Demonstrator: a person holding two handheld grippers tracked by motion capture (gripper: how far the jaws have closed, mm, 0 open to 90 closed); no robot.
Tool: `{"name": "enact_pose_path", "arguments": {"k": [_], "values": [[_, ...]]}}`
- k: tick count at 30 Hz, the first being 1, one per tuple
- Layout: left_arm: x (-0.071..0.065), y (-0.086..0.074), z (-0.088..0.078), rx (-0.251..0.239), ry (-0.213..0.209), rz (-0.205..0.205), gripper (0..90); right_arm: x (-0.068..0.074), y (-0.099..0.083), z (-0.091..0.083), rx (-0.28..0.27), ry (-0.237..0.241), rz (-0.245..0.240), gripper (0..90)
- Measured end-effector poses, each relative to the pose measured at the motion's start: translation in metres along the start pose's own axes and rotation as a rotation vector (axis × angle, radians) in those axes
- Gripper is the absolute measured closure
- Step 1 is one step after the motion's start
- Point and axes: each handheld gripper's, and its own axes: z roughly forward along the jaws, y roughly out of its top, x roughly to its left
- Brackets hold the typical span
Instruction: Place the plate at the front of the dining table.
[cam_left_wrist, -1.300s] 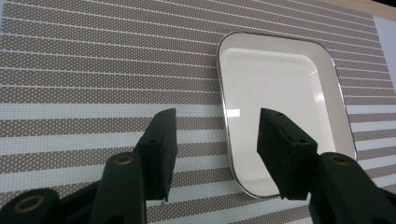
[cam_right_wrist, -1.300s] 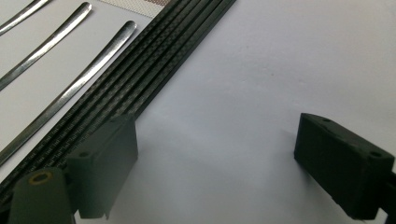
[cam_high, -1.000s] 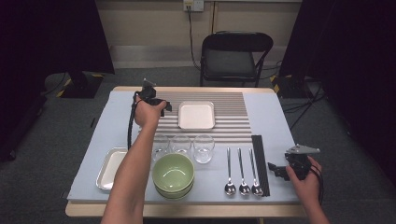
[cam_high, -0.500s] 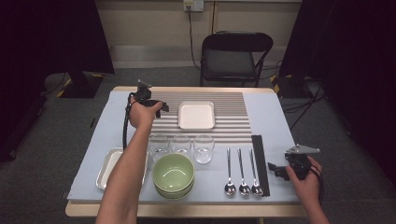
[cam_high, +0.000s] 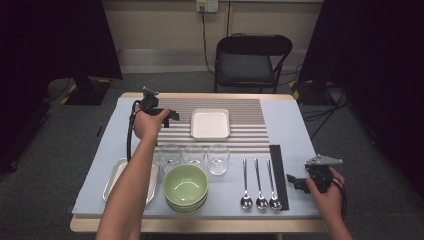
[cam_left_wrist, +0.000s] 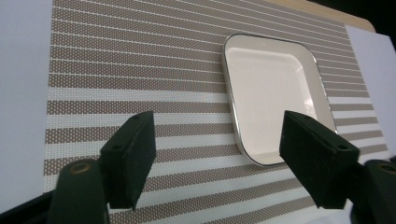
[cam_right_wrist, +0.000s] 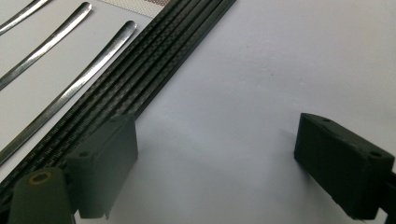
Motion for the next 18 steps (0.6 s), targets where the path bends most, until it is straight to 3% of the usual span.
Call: {"name": "enact_pose_path", "arguments": {"k": [1,8,18], "values": [[0.001,-0.001,-0.002,0.005,-0.002,0.026,26.5,0.000,0.000,0.000,0.000,0.000,0.000,12.5],[0.002,-0.003,-0.008,0.019,-0.020,0.042,24.0,0.000,0.000,0.000,0.000,0.000,0.000,12.5],[0.006,-0.008,-0.012,0.027,-0.028,0.040,24.5,0.000,0.000,0.000,0.000,0.000,0.000,12.5]]}}
